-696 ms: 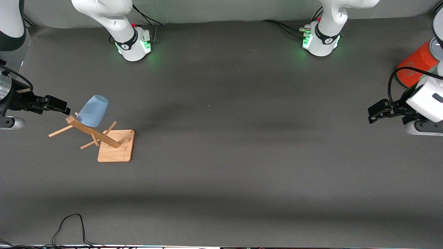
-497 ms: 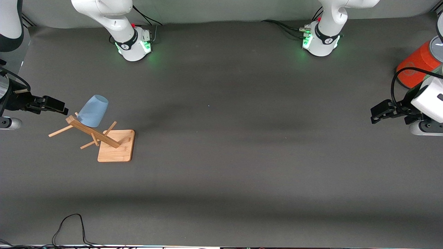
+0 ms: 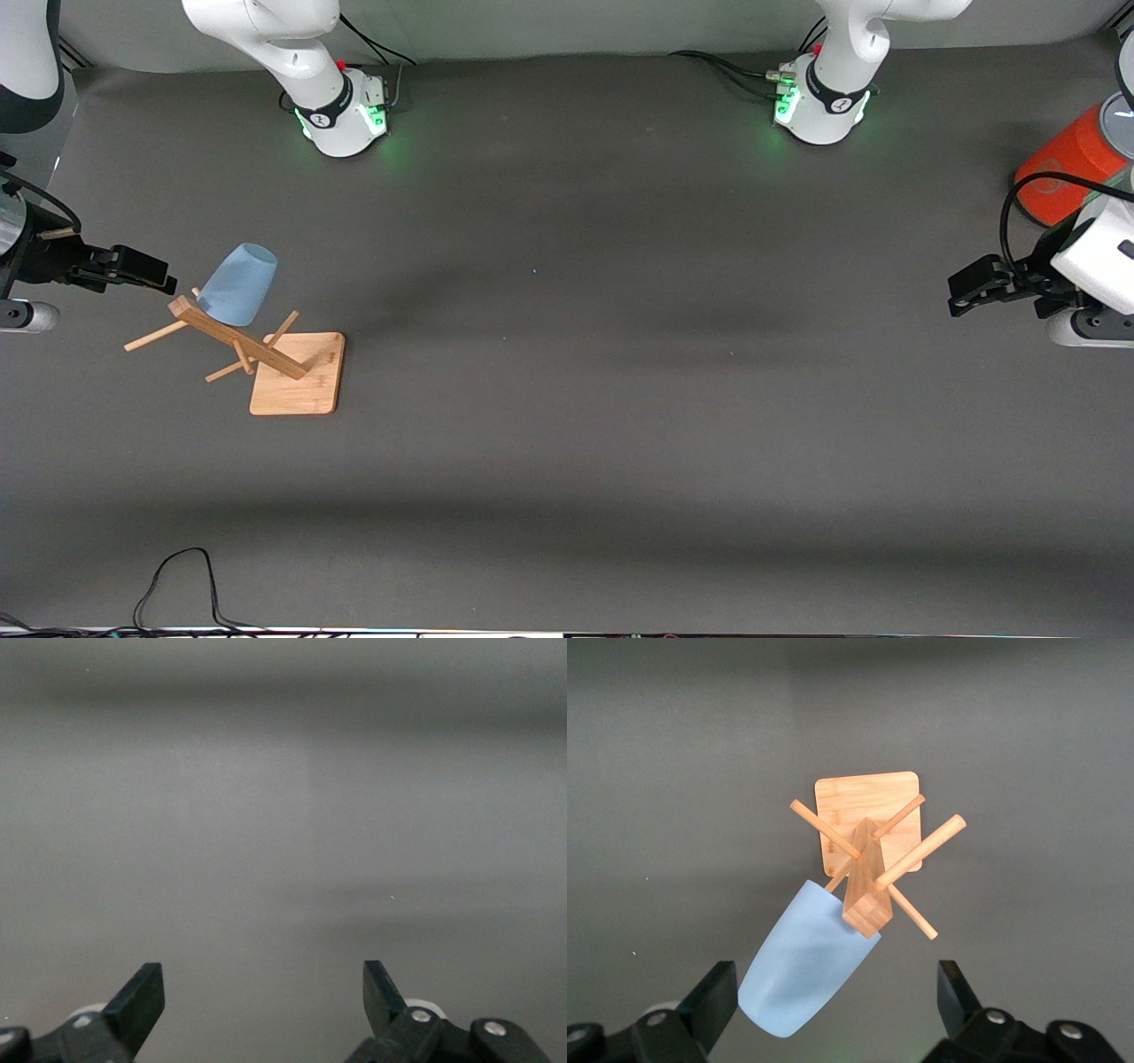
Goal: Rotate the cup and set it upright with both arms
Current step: 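Move the right gripper onto the base of the blue cup, then close the right gripper on the blue cup's base, then lift the cup off the rack peg and carry it to mid-table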
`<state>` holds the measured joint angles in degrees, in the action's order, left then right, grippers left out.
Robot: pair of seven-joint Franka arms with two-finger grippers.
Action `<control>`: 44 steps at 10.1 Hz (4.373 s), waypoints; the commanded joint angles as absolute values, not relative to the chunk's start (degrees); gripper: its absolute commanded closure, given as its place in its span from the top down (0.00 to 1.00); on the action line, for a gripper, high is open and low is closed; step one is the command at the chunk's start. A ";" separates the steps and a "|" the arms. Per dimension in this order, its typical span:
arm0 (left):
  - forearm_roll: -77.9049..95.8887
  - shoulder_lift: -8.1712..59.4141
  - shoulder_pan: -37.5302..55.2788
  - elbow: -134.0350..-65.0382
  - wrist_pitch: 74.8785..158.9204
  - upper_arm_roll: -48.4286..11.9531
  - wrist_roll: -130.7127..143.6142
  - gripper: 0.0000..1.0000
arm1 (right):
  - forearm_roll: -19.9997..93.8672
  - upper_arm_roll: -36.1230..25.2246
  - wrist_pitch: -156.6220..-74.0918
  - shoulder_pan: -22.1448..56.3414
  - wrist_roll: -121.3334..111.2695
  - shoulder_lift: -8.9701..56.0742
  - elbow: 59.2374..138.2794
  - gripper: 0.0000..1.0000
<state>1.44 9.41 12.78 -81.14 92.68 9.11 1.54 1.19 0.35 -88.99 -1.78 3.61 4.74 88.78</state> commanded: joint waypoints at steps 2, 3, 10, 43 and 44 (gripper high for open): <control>1.58 9.32 12.92 -80.07 91.93 9.05 1.58 1.00 | 0.26 -0.35 -89.39 -0.35 3.69 3.51 90.17 1.00; 1.58 9.32 13.01 -79.98 92.02 9.05 1.58 1.00 | 0.52 -0.44 -88.69 -0.44 3.87 3.52 90.26 1.00; 1.58 9.32 13.18 -79.72 92.46 9.05 1.67 1.00 | 0.97 -0.70 -91.12 4.75 16.17 -6.21 102.09 1.00; 1.58 10.02 13.01 -79.98 93.16 8.96 1.84 1.00 | 5.89 -3.52 -96.61 9.74 42.16 -8.86 112.33 0.65; 1.67 10.19 12.92 -79.98 93.34 9.05 1.85 1.00 | 5.89 -3.52 -95.98 12.45 45.06 -9.66 111.98 0.65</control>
<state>1.44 10.11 13.02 -80.44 93.76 8.89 1.54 5.48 -3.22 -97.55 9.26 41.01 -7.50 112.43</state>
